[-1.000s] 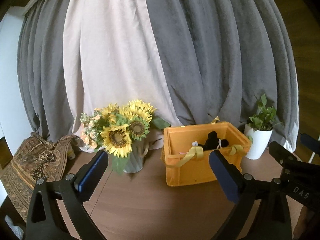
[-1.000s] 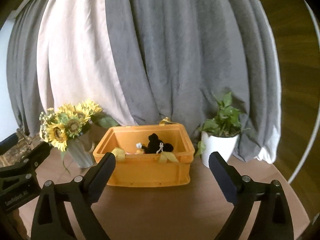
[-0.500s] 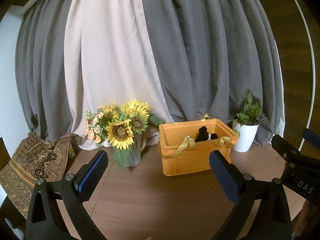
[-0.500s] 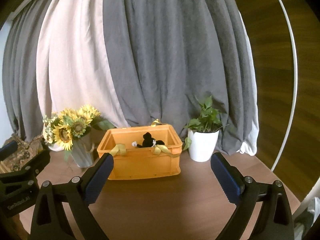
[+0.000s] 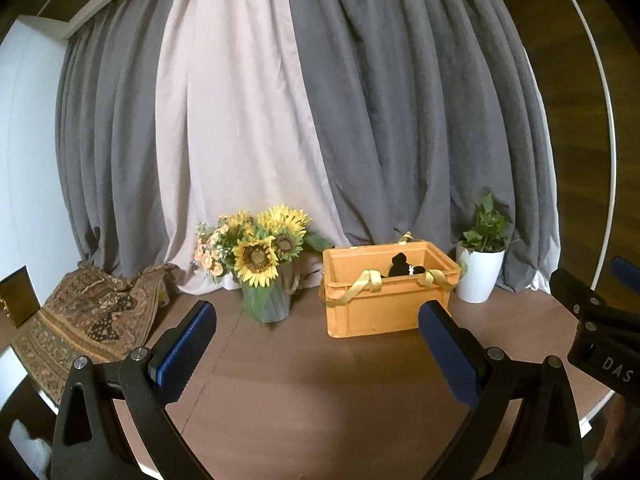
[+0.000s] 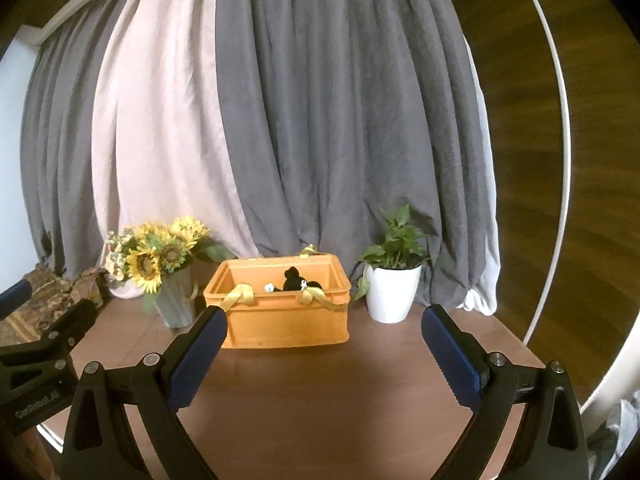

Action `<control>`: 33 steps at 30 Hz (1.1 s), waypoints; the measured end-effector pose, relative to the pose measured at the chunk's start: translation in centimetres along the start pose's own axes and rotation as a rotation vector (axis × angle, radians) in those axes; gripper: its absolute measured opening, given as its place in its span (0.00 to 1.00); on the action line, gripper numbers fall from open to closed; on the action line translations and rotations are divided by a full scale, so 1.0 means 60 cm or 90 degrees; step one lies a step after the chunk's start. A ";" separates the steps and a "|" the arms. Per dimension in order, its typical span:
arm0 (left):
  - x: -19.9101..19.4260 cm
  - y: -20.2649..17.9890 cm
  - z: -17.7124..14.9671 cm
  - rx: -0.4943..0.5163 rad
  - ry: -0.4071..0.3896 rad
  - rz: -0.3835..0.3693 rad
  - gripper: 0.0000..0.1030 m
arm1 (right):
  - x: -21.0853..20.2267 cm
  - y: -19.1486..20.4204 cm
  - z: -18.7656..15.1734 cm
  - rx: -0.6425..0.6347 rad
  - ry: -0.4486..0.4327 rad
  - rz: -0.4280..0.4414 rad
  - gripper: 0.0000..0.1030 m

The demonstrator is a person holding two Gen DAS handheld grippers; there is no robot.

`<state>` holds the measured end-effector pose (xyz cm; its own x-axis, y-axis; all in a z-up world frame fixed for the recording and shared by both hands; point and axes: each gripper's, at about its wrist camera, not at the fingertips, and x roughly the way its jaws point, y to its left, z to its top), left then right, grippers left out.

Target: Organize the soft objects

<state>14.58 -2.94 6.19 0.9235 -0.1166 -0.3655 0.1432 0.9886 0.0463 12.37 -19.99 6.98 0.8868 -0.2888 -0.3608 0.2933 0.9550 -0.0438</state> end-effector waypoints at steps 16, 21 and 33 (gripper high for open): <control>-0.131 -0.003 -0.038 -0.003 -0.003 0.002 1.00 | -0.129 -0.034 -0.036 0.001 0.000 0.018 0.96; -0.158 0.000 -0.046 -0.001 -0.007 0.001 1.00 | -0.154 -0.034 -0.045 0.004 0.000 0.019 0.96; -0.204 0.002 -0.055 -0.002 -0.021 -0.001 1.00 | -0.204 -0.043 -0.057 0.013 -0.009 0.020 0.96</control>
<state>2.11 -1.07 7.64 0.9346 -0.1211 -0.3345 0.1433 0.9888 0.0424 -0.45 -18.67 8.35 0.9009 -0.2592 -0.3480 0.2716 0.9623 -0.0136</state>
